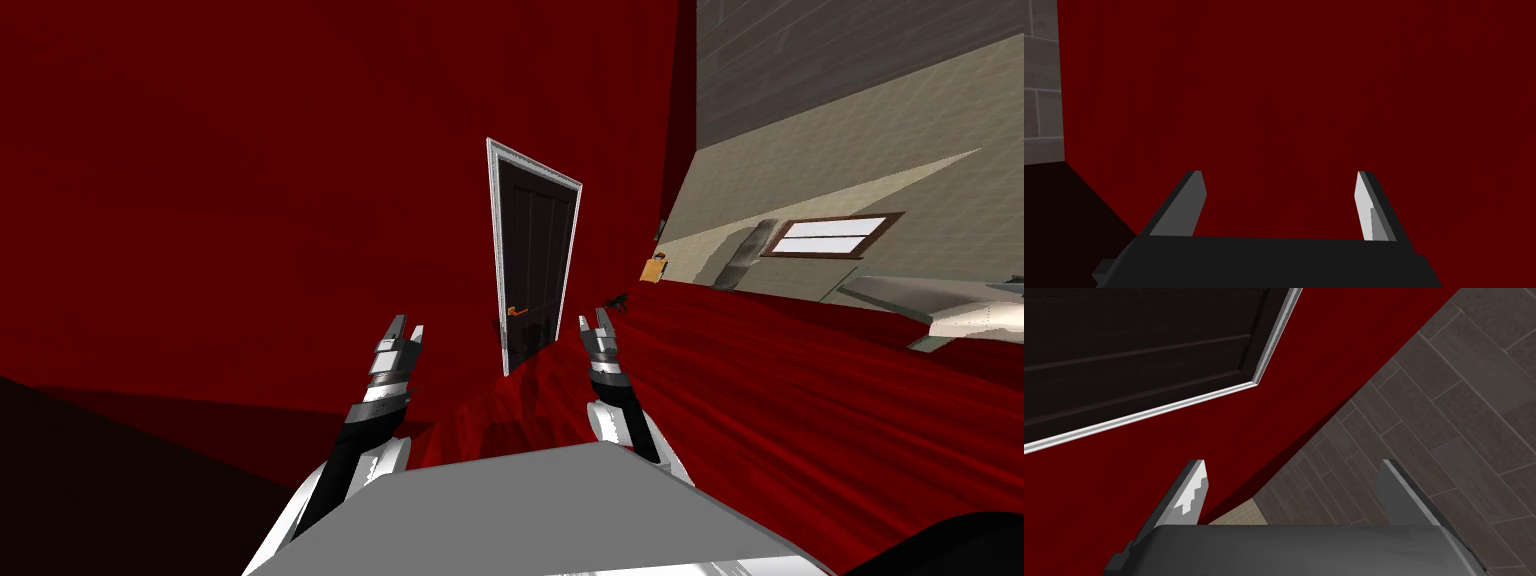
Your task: Pull the door open
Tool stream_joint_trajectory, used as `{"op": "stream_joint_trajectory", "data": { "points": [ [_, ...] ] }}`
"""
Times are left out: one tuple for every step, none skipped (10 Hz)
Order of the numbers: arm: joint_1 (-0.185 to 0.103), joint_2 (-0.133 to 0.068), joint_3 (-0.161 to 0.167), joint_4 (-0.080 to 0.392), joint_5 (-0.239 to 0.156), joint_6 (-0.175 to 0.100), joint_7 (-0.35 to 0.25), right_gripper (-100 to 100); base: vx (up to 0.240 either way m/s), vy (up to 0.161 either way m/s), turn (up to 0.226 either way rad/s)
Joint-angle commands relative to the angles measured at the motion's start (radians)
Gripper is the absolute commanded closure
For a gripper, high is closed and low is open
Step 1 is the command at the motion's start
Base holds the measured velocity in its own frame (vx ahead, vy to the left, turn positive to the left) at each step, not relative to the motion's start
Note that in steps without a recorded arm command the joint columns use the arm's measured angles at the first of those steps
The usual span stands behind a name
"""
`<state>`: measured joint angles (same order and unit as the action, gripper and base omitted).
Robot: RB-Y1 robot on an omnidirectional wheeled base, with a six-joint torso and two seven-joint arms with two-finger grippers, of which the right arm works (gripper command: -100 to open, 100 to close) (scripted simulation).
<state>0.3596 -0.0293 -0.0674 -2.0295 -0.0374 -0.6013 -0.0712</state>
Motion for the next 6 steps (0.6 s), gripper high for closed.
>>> {"op": "stream_joint_trajectory", "data": {
  "points": [
    [-0.014, -0.005, 0.001, 0.05, 0.0, -0.009, 0.0, -100, 0.037, -0.03, 0.119],
    [-0.029, -0.011, -0.001, 0.081, -0.001, -0.015, 0.0, -100, 0.058, -0.045, 0.19],
    [-0.029, -0.011, -0.001, 0.094, -0.001, -0.015, 0.0, -100, 0.046, -0.041, 0.079],
    [-0.045, -0.017, -0.002, 0.131, -0.002, -0.022, -0.001, -100, 0.056, -0.041, 0.133],
    [-0.045, -0.017, -0.002, 0.139, -0.002, -0.022, -0.001, -100, 0.04, -0.039, 0.076],
    [-0.06, -0.023, -0.004, 0.179, -0.004, -0.029, -0.002, -100, 0.038, -0.038, 0.099]
  ]
}}
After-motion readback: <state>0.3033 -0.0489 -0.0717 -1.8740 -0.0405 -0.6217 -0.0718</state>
